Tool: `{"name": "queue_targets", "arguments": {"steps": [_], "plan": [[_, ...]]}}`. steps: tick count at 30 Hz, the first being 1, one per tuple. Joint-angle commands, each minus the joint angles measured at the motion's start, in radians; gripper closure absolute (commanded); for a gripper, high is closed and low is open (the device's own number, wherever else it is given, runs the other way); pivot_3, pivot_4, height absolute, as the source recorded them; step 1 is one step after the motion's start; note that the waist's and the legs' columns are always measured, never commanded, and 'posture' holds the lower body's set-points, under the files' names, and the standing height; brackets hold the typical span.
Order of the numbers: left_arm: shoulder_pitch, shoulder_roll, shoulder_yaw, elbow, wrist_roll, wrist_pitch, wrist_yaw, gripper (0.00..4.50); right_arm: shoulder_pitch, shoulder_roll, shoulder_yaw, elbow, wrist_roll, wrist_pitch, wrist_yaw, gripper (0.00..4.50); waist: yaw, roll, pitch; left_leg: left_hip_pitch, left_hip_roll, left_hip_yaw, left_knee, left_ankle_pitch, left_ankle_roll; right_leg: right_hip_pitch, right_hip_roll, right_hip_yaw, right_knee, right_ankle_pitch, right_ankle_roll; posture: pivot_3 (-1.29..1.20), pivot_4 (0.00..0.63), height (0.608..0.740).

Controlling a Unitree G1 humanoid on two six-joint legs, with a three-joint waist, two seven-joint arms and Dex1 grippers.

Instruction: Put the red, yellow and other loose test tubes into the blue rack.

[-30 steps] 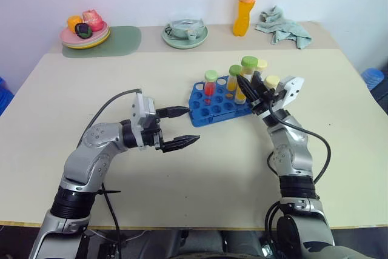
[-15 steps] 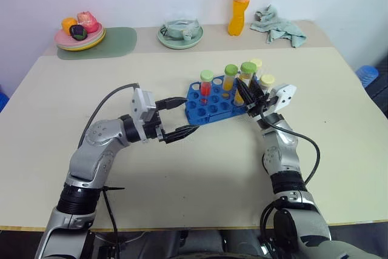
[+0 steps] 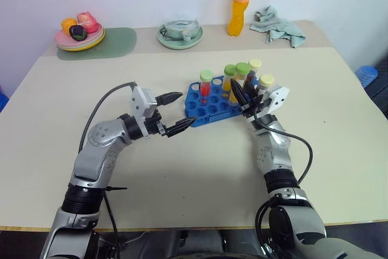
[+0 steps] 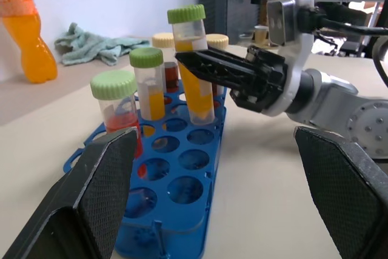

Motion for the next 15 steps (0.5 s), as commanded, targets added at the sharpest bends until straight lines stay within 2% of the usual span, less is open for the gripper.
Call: {"name": "queue_targets", "arguments": {"steps": [1,15], "plan": [[-0.006,0.001,0.014,-0.01,0.001,-0.018,0.005,0.24,0.018,0.006,0.003,0.024,-0.005,-0.006,-0.006,3.75,0.0,0.0,0.0,0.0,0.0,0.0,0.0,0.0,0.0,0.0,0.0,0.0,0.0,0.0,0.0,0.0,0.15,0.739],[-0.019,0.001,0.007,0.005,0.002,-0.018,-0.001,0.24,0.007,-0.023,-0.027,0.057,0.014,-0.02,-0.018,3.75,0.002,0.0,0.0,0.003,0.0,0.0,0.0,0.0,0.0,0.002,0.0,0.0,0.0,0.0,0.0,0.0,0.15,0.739]]}}
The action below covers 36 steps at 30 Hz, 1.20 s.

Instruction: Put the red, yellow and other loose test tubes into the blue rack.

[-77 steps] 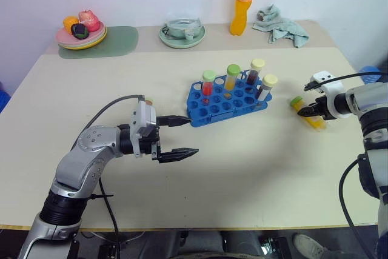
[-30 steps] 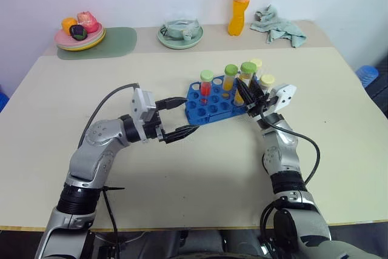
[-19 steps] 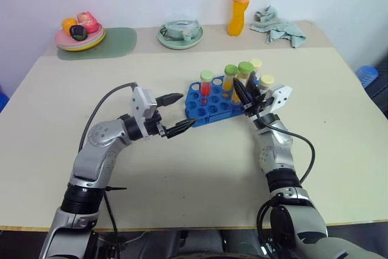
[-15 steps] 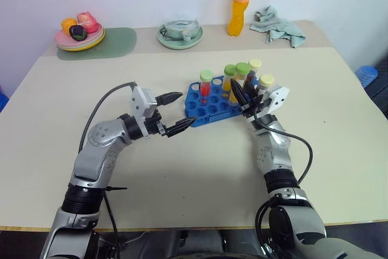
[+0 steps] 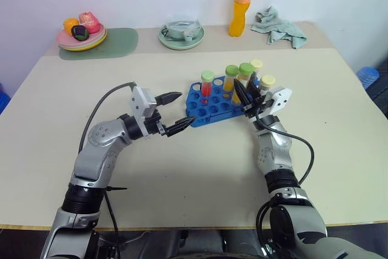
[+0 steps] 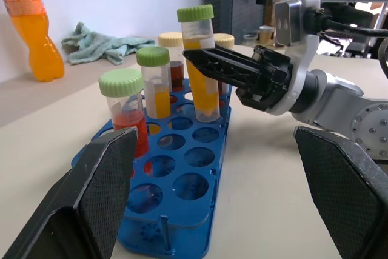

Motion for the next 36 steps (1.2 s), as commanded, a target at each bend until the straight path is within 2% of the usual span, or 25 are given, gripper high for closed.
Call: {"name": "queue_targets", "arguments": {"steps": [1,18,21,23,24,28,33,36], "plan": [[-0.019,-0.001,0.006,-0.009,0.001,-0.017,-0.004,0.24,0.018,-0.008,-0.006,0.016,0.004,0.011,0.003,3.75,0.0,0.0,0.0,0.0,0.0,0.0,0.0,0.0,0.0,0.0,0.0,0.0,0.0,0.0,0.0,0.0,0.15,0.739],[-0.021,-0.01,0.001,-0.005,0.006,-0.019,-0.007,0.24,0.048,-0.006,0.005,0.006,-0.008,0.016,0.013,3.75,0.002,0.0,0.0,0.0,0.0,0.0,-0.002,0.0,0.0,0.0,0.0,0.0,-0.001,0.0,0.0,0.0,0.15,0.739],[-0.017,-0.011,0.003,-0.009,0.005,-0.017,-0.006,0.24,0.04,0.004,0.001,0.017,0.027,0.035,0.058,3.75,0.002,0.0,0.0,0.0,0.0,0.0,-0.001,0.0,0.0,0.0,0.0,0.0,-0.001,0.0,0.0,0.0,0.15,0.739],[-0.013,-0.012,0.007,-0.013,0.001,-0.013,-0.001,0.24,0.037,0.003,0.011,0.03,0.018,0.004,0.087,2.7,0.001,0.0,0.0,0.0,0.0,0.0,-0.001,0.0,0.0,0.0,0.0,0.0,-0.001,0.0,0.0,0.0,0.15,0.739],[-0.01,-0.011,0.009,-0.016,-0.001,-0.011,0.001,0.24,0.034,0.004,0.013,0.04,0.0,-0.026,0.076,2.3,0.0,0.0,0.0,0.0,0.0,0.0,-0.002,0.0,0.0,0.0,0.0,0.0,-0.001,0.0,0.0,0.0,0.15,0.739],[0.003,-0.01,0.025,-0.026,-0.01,0.009,0.026,0.24,0.033,-0.009,0.03,0.047,-0.087,-0.121,0.009,0.26,-0.001,0.0,0.0,0.001,0.0,0.0,-0.001,0.0,0.0,0.0,0.0,0.0,-0.001,0.0,0.0,0.0,0.15,0.739],[0.026,-0.033,0.046,-0.038,-0.017,0.027,0.095,0.24,0.09,-0.07,0.097,-0.06,-0.173,-0.093,-0.002,0.26,0.005,0.0,0.0,0.001,0.0,0.0,-0.001,0.0,0.0,0.0,0.0,0.0,-0.001,0.0,0.0,0.0,0.15,0.739],[0.038,-0.061,0.063,-0.048,-0.003,0.026,0.167,0.24,0.128,-0.123,0.111,-0.17,-0.131,0.004,0.045,0.26,0.005,0.0,0.0,0.0,0.0,0.0,-0.001,0.0,0.0,0.0,0.0,0.0,-0.001,0.0,0.0,0.0,0.15,0.739]]}}
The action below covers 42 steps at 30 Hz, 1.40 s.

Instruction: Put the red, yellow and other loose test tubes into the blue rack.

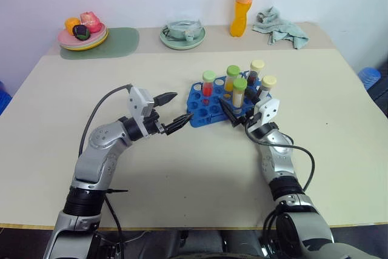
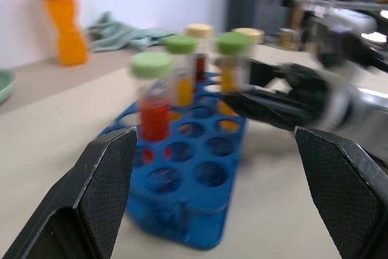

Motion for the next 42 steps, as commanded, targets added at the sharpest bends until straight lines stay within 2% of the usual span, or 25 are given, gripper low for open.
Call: {"name": "queue_targets", "arguments": {"steps": [1,5,10,14,17,19,24,27,29,31,36,42], "plan": [[0.005,-0.021,0.037,-0.049,0.002,-0.004,0.071,0.24,0.031,-0.052,0.012,-0.135,0.031,0.083,0.033,0.26,-0.001,0.0,0.0,0.0,0.0,0.0,0.0,0.0,0.0,0.0,0.0,0.0,0.0,0.0,0.0,0.0,0.15,0.739],[-0.006,-0.05,0.061,-0.053,0.02,0.023,0.185,0.24,0.087,-0.139,0.007,-0.276,0.075,0.229,0.073,0.26,0.0,0.0,0.0,0.0,0.0,0.0,0.0,0.0,0.0,0.0,0.0,0.0,0.0,0.0,0.0,0.0,0.15,0.739],[-0.019,-0.059,0.059,-0.043,0.033,0.016,0.221,0.24,0.141,-0.206,0.0,-0.403,0.115,0.358,0.086,0.26,-0.001,0.0,0.0,-0.001,0.0,0.0,0.0,0.0,0.0,0.0,-0.001,0.0,0.0,0.0,0.0,0.0,0.15,0.739],[-0.038,-0.082,0.076,-0.053,0.087,0.06,0.36,0.24,0.189,-0.277,-0.01,-0.51,0.102,0.468,0.072,0.26,0.002,0.0,0.0,-0.003,0.0,0.0,0.001,0.0,0.0,0.001,-0.001,0.0,0.0,0.0,0.0,0.0,0.15,0.739],[-0.067,-0.113,0.115,-0.104,0.078,0.239,0.526,0.24,0.231,-0.371,-0.033,-0.598,0.117,0.573,0.094,0.26,0.012,-0.001,0.0,-0.005,0.0,0.0,0.002,0.0,0.0,0.0,-0.001,0.0,0.0,0.0,0.0,0.0,0.15,0.739],[-0.127,-0.108,0.132,-0.123,0.068,0.446,0.615,0.24,0.253,-0.453,-0.065,-0.657,0.18,0.637,0.166,0.26,0.02,-0.001,0.001,-0.005,0.0,0.0,0.002,0.0,0.0,0.001,-0.001,0.0,0.0,0.0,0.0,0.0,0.15,0.739],[-0.353,-0.087,0.207,-0.068,0.005,0.976,0.705,0.24,0.256,-0.61,-0.111,-0.759,0.29,0.746,0.309,0.26,0.023,-0.005,0.003,-0.006,0.0,0.0,0.004,0.0,0.001,0.002,0.0,-0.001,0.0,-0.001,0.001,0.0,0.15,0.739],[-0.467,-0.107,0.265,-0.015,0.009,1.174,0.734,0.24,0.227,-0.66,-0.116,-0.8,0.37,0.866,0.34,0.26,0.021,-0.007,0.003,-0.006,0.0,0.0,0.004,-0.001,0.001,0.002,0.0,-0.002,0.0,-0.001,0.002,0.0,0.15,0.739],[-0.553,-0.138,0.325,0.052,0.039,1.3,0.761,0.24,0.177,-0.675,-0.115,-0.826,0.429,0.958,0.334,0.26,0.02,-0.007,0.004,-0.006,0.0,0.0,0.004,-0.001,0.001,0.002,0.0,-0.002,0.0,-0.001,0.002,0.0,0.15,0.739],[-0.603,-0.153,0.35,0.111,0.049,1.351,0.783,0.24,0.117,-0.661,-0.113,-0.837,0.467,1.0,0.318,0.26,0.019,-0.007,0.004,-0.006,0.0,0.0,0.004,-0.001,0.001,0.002,0.0,-0.002,0.0,-0.001,0.002,0.0,0.15,0.739],[-0.645,-0.177,0.34,0.209,0.068,1.354,0.831,0.24,-0.007,-0.617,-0.081,-0.826,0.484,1.045,0.292,0.26,0.024,-0.009,0.004,-0.006,0.0,0.0,0.003,-0.001,0.001,0.002,-0.001,-0.002,-0.001,0.0,0.002,0.0,0.15,0.739],[-0.687,-0.251,0.376,0.319,0.152,1.354,0.902,0.24,-0.056,-0.591,-0.062,-0.836,0.508,1.118,0.269,0.26,0.027,-0.011,0.006,-0.008,-0.001,0.0,0.005,-0.001,-0.001,0.002,-0.002,-0.002,-0.002,0.001,0.004,0.0,0.15,0.739]]}}
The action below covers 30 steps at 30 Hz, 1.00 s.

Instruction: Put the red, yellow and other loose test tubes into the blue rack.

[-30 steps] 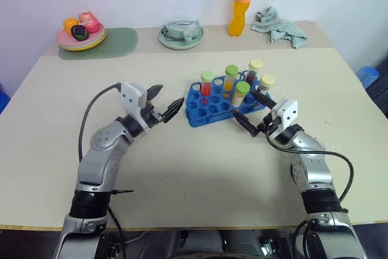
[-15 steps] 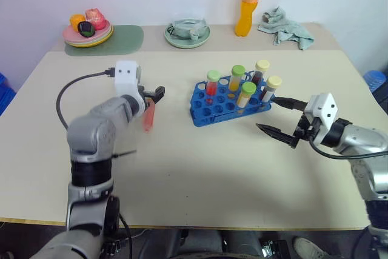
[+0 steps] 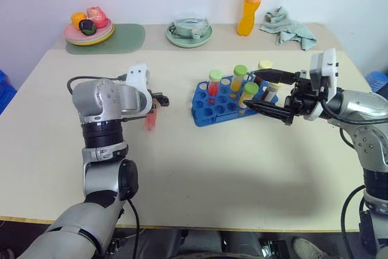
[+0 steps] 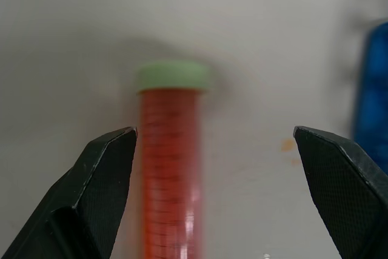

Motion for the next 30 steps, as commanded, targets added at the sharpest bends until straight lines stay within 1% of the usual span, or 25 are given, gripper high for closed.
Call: {"name": "queue_targets", "arguments": {"steps": [1,7,9,11,12,13,15,16,19,21,22,24,25,26,27,28,29,30], "plan": [[-0.059,-0.044,0.038,0.042,0.054,0.008,0.042,0.24,-0.027,0.004,-0.01,-0.03,0.021,0.027,-0.013,0.26,0.001,0.0,0.0,0.0,0.0,0.0,0.0,0.0,0.0,0.0,0.0,0.0,0.0,0.0,0.0,0.0,0.15,0.739],[-0.136,-0.111,0.132,0.154,0.154,0.002,0.12,0.24,-0.029,0.016,-0.005,-0.033,0.009,0.03,-0.02,0.26,-0.004,-0.001,0.001,-0.001,0.0,0.0,0.0,0.0,-0.001,-0.001,0.0,0.0,0.0,0.0,0.0,0.0,0.15,0.739],[-0.156,-0.117,0.152,0.182,0.173,0.001,0.131,0.79,-0.026,0.02,-0.004,-0.038,0.008,0.031,-0.023,0.17,-0.005,-0.001,0.001,-0.001,0.0,0.0,0.0,0.0,-0.001,-0.001,0.0,0.0,0.0,0.0,0.001,0.0,0.15,0.739],[-0.171,-0.121,0.171,0.201,0.195,-0.001,0.147,1.49,-0.025,0.022,-0.003,-0.04,0.006,0.03,-0.025,0.17,-0.004,-0.001,0.001,-0.001,0.0,0.001,0.0,0.0,-0.001,-0.001,0.0,0.0,0.0,0.0,0.001,0.0,0.15,0.739],[-0.177,-0.121,0.178,0.209,0.203,-0.002,0.15,1.95,-0.025,0.023,-0.002,-0.04,0.005,0.029,-0.026,0.17,-0.004,-0.001,0.001,-0.001,0.0,0.001,0.0,0.0,-0.001,-0.001,0.0,0.0,0.0,0.0,0.001,0.0,0.15,0.739],[-0.182,-0.121,0.189,0.215,0.213,-0.006,0.158,2.53,-0.024,0.024,-0.002,-0.04,0.005,0.029,-0.028,0.17,-0.004,-0.001,0.001,-0.001,0.0,0.001,0.0,0.0,-0.001,-0.001,0.0,0.0,0.0,0.0,0.001,0.0,0.15,0.739],[-0.189,-0.118,0.201,0.227,0.227,-0.015,0.166,3.52,-0.023,0.025,-0.002,-0.04,0.004,0.027,-0.03,0.17,-0.003,-0.001,0.001,-0.001,0.0,0.001,0.0,0.0,-0.001,-0.001,0.0,0.0,0.0,0.0,0.001,0.0,0.15,0.739],[-0.191,-0.116,0.209,0.231,0.232,-0.019,0.169,3.75,-0.021,0.025,-0.002,-0.04,0.003,0.025,-0.03,0.17,-0.004,-0.001,0.001,-0.001,0.0,0.001,0.0,0.0,-0.001,-0.001,0.0,0.0,0.0,0.0,0.001,0.0,0.15,0.739],[-0.183,-0.11,0.21,0.214,0.238,-0.007,0.16,3.75,-0.017,0.028,0.002,-0.039,-0.004,0.018,-0.031,0.17,-0.004,-0.001,0.001,-0.001,0.0,0.001,0.001,0.0,-0.001,-0.001,0.0,0.0,0.0,0.001,0.001,0.0,0.15,0.739],[-0.141,-0.078,0.129,0.15,0.199,-0.001,0.09,3.75,-0.018,0.03,0.005,-0.037,-0.01,0.013,-0.031,0.17,-0.007,-0.001,0.001,-0.001,0.0,0.001,0.001,0.0,-0.001,-0.001,0.0,0.0,0.001,0.001,0.001,0.0,0.15,0.739],[-0.079,-0.046,0.071,0.039,0.126,0.004,0.002,3.75,-0.017,0.031,0.005,-0.038,-0.012,0.011,-0.034,0.17,-0.009,-0.001,0.001,-0.001,0.0,0.001,0.0,0.0,-0.002,-0.002,0.0,0.0,0.001,0.001,0.001,0.0,0.15,0.739],[0.028,-0.004,-0.003,-0.158,0.045,-0.056,-0.123,3.75,-0.013,0.031,0.003,-0.039,-0.017,0.006,-0.038,0.17,-0.019,-0.001,0.001,-0.001,0.0,0.002,-0.001,0.002,-0.006,-0.003,0.0,0.001,0.002,0.001,0.001,0.0,0.15,0.739],[0.073,0.002,-0.003,-0.235,0.013,-0.119,-0.172,3.75,-0.01,0.031,0.001,-0.04,-0.02,0.004,-0.039,0.17,-0.021,-0.001,0.001,-0.001,0.001,0.003,-0.001,0.003,-0.006,-0.004,0.0,0.002,0.002,0.001,0.001,0.0,0.15,0.739],[0.107,0.001,0.024,-0.291,-0.036,-0.168,-0.234,3.75,-0.007,0.031,0.0,-0.041,-0.022,0.002,-0.041,0.17,-0.022,-0.001,0.001,-0.001,0.001,0.002,-0.001,0.003,-0.005,-0.004,0.0,0.002,0.002,0.001,0.0,0.0,0.15,0.739],[0.139,0.007,0.072,-0.339,-0.142,-0.161,-0.344,3.75,-0.003,0.032,-0.003,-0.04,-0.025,0.0,-0.045,0.17,-0.02,-0.001,0.001,-0.001,0.001,0.002,0.0,0.003,-0.005,-0.004,0.0,0.002,0.002,0.001,0.0,0.0,0.15,0.739],[0.203,0.062,0.072,-0.42,-0.233,-0.215,-0.497,3.75,0.007,0.035,-0.007,-0.047,-0.028,-0.001,-0.055,0.17,-0.016,-0.001,0.001,-0.002,0.0,0.002,0.001,0.003,-0.005,-0.003,0.0,0.001,0.001,0.001,0.0,0.0,0.15,0.739],[0.261,0.125,0.035,-0.478,-0.259,-0.288,-0.6,3.75,0.016,0.038,-0.011,-0.05,-0.029,-0.003,-0.063,0.17,-0.016,-0.001,0.001,-0.002,0.0,0.002,0.001,0.003,-0.006,-0.003,0.0,0.001,0.001,0.001,0.0,0.0,0.15,0.739],[0.311,0.2,-0.034,-0.513,-0.256,-0.357,-0.686,3.75,0.024,0.042,-0.013,-0.054,-0.032,-0.005,-0.072,0.17,-0.017,-0.001,0.001,-0.002,0.001,0.002,0.001,0.002,-0.006,-0.003,0.0,0.001,0.001,0.001,0.0,0.0,0.15,0.739]]}}
